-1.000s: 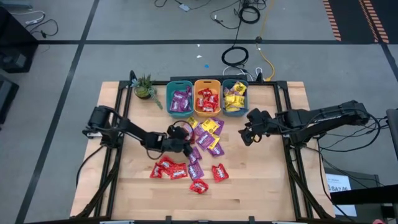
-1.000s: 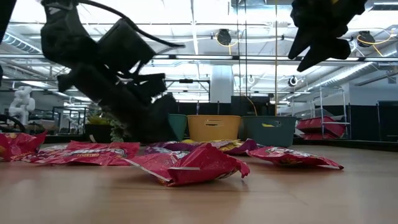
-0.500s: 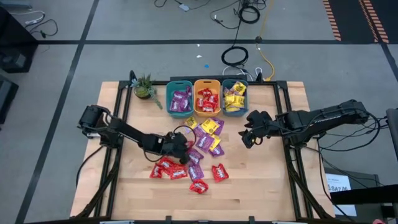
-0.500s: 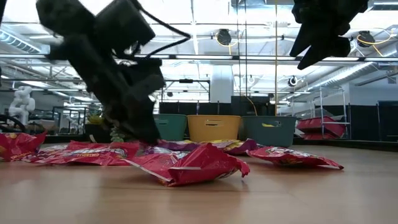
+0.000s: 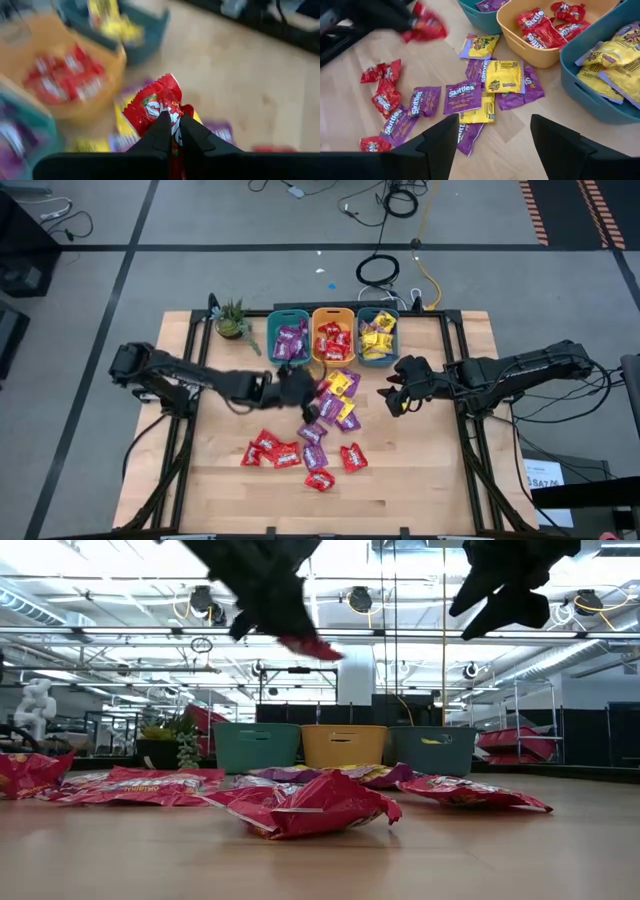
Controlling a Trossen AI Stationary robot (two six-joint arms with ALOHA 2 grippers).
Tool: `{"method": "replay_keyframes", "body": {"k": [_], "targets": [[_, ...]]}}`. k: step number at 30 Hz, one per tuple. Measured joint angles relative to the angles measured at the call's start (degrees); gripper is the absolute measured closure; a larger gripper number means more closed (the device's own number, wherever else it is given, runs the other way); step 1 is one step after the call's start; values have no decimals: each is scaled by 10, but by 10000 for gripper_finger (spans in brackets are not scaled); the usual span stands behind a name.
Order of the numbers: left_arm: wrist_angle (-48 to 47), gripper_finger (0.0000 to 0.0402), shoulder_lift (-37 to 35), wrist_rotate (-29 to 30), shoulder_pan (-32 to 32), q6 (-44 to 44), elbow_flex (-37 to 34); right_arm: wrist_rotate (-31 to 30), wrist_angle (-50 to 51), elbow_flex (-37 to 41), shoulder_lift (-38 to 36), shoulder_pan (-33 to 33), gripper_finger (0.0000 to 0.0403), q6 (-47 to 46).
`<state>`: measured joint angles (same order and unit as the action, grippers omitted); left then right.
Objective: Sort candy
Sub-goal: Put the red candy into the yellow bin
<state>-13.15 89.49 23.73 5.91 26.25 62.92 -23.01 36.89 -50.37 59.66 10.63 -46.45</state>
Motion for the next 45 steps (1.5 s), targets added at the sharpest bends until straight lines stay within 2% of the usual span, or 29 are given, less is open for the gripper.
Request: {"method": "replay_keyframes", "body": {"k": [6,10,13,17,22,27,31,45], "targets": [[29,382,41,-109,-137,-102,55,3,-3,0,7,0,165,-12],[76,380,69,-114,-209,-103,80,4,-3,0,8,0,165,-42],[82,348,87,-120,-251,-124,97,4,-2,0,8,0,165,-59],[73,286,113,-188,-290,-161,119,-5,-2,0,8,0,165,-80],[52,234,140,-211,-305,-168,149,-43,-1,0,8,0,165,-99],[1,209,143,-221,-305,-211,175,-56,-2,0,8,0,165,-108],[-29,200,141,-220,-306,-208,187,-56,-2,0,8,0,165,-110],[-28,198,139,-219,-302,-207,199,-55,-2,0,8,0,165,-114]]}}
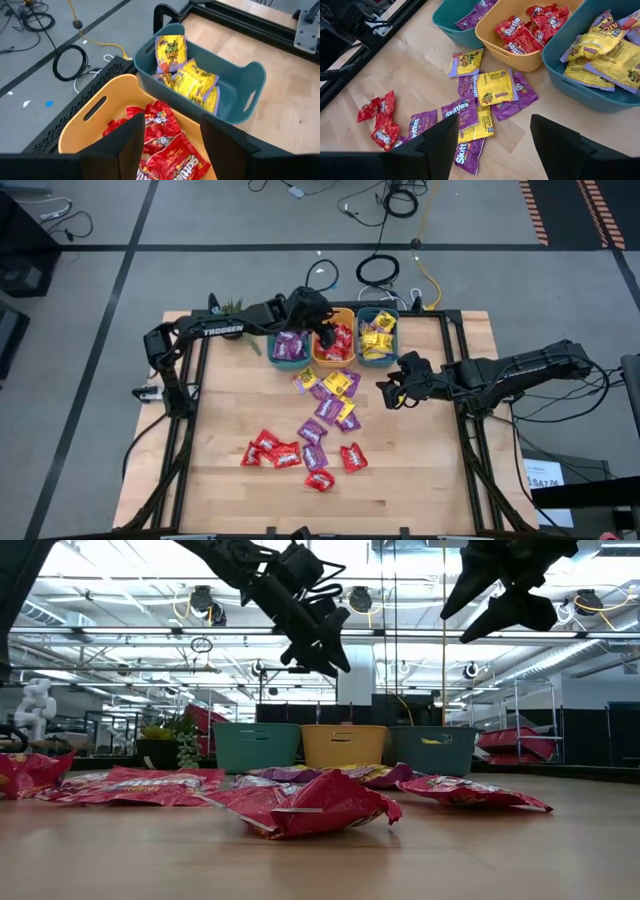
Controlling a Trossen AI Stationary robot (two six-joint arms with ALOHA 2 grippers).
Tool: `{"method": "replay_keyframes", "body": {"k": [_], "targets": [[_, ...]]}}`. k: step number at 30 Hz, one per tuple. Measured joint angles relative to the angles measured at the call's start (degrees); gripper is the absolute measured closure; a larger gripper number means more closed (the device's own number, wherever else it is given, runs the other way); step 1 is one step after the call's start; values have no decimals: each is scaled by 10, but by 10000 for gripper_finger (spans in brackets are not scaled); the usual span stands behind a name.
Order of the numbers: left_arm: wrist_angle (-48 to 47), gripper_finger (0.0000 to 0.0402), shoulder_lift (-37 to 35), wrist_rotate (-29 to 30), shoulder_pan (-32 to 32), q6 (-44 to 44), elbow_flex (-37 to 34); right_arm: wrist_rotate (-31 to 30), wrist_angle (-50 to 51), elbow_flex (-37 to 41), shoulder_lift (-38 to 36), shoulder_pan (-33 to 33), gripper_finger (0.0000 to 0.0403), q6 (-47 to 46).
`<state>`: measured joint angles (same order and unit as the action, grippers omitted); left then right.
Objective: Sort candy
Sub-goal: Put the red candy into the yellow bin
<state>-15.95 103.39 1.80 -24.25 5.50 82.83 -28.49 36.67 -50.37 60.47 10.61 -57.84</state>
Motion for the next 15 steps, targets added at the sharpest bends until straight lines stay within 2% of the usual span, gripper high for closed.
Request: {"method": "replay_keyframes", "body": {"k": [9,15], "targets": [[-86,198,-24,-8,4,1,0,2,-1,0,0,0,165,0],[-203,198,-41,-10,22,24,-8,3,-1,0,0,0,165,7]]}}
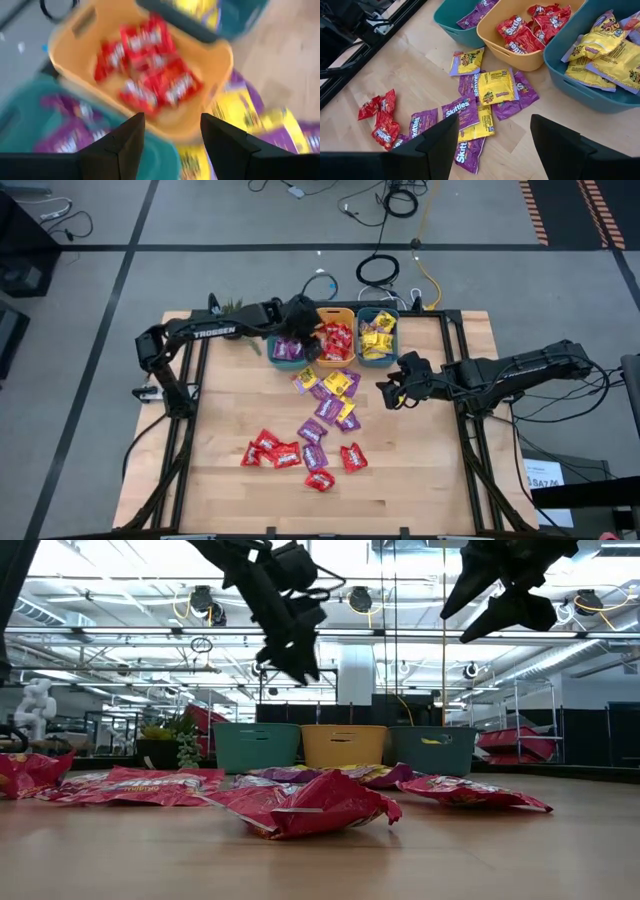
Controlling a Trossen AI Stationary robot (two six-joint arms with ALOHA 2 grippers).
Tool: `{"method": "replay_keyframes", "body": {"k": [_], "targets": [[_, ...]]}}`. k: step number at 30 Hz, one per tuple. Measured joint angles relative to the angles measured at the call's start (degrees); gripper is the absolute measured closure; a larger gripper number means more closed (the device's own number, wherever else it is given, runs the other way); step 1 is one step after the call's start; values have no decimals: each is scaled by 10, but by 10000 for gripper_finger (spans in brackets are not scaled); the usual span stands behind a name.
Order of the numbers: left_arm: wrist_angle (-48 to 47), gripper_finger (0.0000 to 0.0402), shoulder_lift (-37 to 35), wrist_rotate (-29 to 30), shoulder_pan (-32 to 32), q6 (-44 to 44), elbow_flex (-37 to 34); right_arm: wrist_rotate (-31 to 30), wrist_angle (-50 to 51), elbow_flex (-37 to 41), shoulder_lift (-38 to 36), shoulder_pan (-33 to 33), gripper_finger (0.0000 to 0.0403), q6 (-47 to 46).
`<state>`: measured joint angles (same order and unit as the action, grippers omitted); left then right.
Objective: Sort candy
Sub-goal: Put the red candy into the yellow bin
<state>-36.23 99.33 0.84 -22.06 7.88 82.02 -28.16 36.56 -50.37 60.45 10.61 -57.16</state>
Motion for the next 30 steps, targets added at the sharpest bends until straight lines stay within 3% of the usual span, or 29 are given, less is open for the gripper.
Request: {"method": "replay_keyframes", "body": {"k": [12,19,24,30], "targets": [[27,198,-150,70,153,229,-213,32,-5,0,0,0,165,36],[26,198,-261,148,305,467,-330,54,-8,0,0,0,165,59],[22,198,-294,152,420,623,-368,61,-9,0,0,0,165,71],[-15,198,-274,142,529,844,-368,61,-12,0,0,0,165,78]]}}
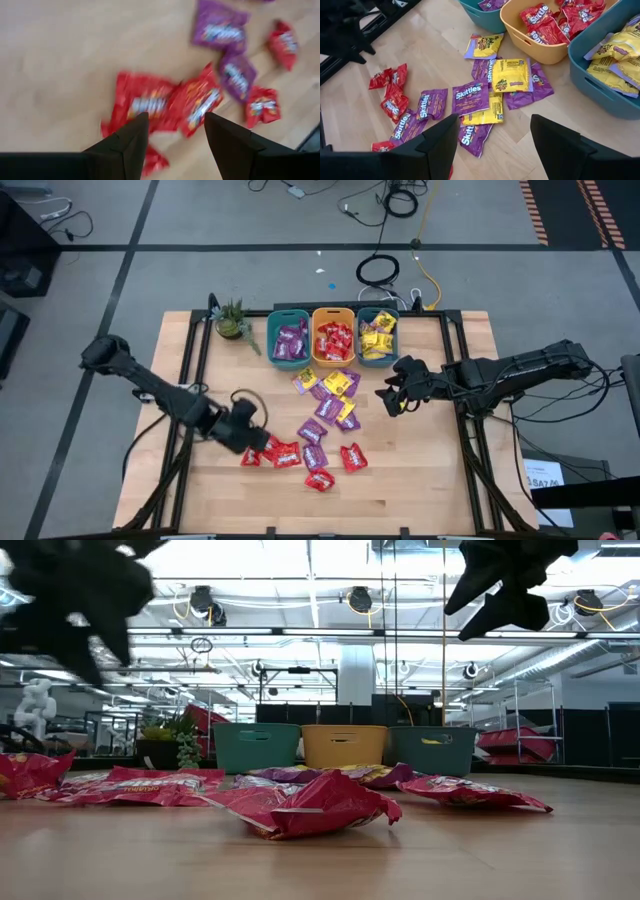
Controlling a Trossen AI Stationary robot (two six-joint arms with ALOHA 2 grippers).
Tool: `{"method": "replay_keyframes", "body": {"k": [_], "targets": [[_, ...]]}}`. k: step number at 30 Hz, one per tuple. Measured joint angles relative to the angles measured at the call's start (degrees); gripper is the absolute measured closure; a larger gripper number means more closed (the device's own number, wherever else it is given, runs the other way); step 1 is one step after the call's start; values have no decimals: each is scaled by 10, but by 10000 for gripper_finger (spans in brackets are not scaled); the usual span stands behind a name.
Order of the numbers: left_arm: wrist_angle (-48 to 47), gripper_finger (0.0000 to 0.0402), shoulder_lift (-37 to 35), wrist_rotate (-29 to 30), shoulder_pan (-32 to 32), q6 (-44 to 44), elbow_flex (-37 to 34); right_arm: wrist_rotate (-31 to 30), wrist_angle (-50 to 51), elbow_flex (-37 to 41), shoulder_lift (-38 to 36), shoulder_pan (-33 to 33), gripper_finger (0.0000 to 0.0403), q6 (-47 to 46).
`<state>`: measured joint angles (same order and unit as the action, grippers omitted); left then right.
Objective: Sort candy
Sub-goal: Put the red candy into the yellow bin
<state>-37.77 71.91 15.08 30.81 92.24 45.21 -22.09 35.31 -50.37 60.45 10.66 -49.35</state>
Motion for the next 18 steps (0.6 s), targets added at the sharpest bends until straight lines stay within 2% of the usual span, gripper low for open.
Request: {"method": "replay_keyframes", "body": {"k": [3,8,13,18], "targets": [[-10,198,21,-16,40,94,0,0,0,0,0,0,165,5],[-5,198,67,-47,75,171,0,13,0,0,0,0,165,10],[6,198,128,-63,68,167,0,14,0,0,0,0,165,20],[14,199,192,-109,52,152,3,14,0,0,0,0,165,21]]}}
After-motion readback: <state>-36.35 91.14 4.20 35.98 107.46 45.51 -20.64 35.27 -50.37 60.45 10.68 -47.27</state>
